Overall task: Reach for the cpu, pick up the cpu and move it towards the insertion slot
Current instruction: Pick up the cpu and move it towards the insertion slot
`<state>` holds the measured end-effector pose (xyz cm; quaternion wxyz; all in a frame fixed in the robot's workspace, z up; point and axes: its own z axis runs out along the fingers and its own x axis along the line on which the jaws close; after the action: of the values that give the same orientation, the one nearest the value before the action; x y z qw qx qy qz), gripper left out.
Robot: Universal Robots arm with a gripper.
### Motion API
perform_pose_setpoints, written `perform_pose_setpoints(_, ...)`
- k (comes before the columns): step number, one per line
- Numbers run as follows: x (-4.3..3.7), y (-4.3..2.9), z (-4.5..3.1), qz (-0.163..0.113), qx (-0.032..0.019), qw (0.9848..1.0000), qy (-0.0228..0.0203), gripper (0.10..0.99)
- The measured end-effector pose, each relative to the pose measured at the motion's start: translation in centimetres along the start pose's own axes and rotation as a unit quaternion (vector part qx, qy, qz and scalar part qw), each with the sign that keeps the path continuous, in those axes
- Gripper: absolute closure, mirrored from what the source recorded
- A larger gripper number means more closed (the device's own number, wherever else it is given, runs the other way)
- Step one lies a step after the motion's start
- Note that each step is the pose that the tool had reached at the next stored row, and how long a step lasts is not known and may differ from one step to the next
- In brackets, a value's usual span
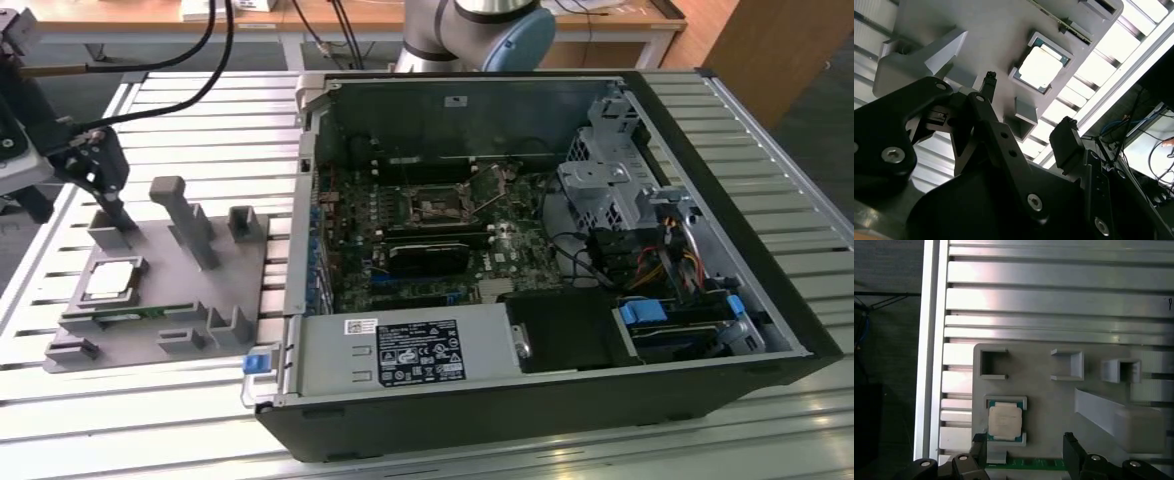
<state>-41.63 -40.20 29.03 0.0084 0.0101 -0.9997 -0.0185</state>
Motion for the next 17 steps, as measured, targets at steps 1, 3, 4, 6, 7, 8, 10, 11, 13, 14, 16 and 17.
perform_pose_setpoints(1, 0.0, -0.01, 0.14, 0.0, 0.0, 1.0, 0.0, 0.38)
perform_pose_setpoints(3, -0.01, -0.02, 0.4, 0.0, 0.0, 1.0, 0.0001, 0.38)
perform_pose_setpoints(4, -0.01, -0.03, 0.51, 0.0, 0.0, 1.0, 0.0002, 0.38)
perform_pose_setpoints(6, -0.01, -0.04, 0.74, 0.0, 0.0, 1.0, 0.0005, 0.38)
perform_pose_setpoints(7, -0.01, -0.04, 0.84, 0.0, 0.0, 1.0, 0.0006, 0.38)
perform_pose_setpoints(8, -0.01, -0.05, 0.94, 0.0, 0.0, 1.0, 0.0007, 0.38)
perform_pose_setpoints(10, -0.02, -0.07, 1.13, 0.0, 0.0, 1.0, 0.0008, 0.38)
perform_pose_setpoints(11, -0.02, -0.08, 1.21, 0.0, 0.0, 1.0, 0.0008, 0.38)
perform_pose_setpoints(13, -0.02, -0.09, 1.37, 0.0, 0.0, 1.0, 0.0008, 0.38)
perform_pose_setpoints(14, -0.02, -0.09, 1.45, 0.0, 0.0, 1.0, 0.0009, 0.38)
perform_pose_setpoints(16, -0.03, -0.1, 1.63, 0.0, 0.0, 1.0, 0.0009, 0.38)
perform_pose_setpoints(17, -0.03, -0.1, 1.71, 0.0, 0.0, 1.0, 0.001, 0.38)
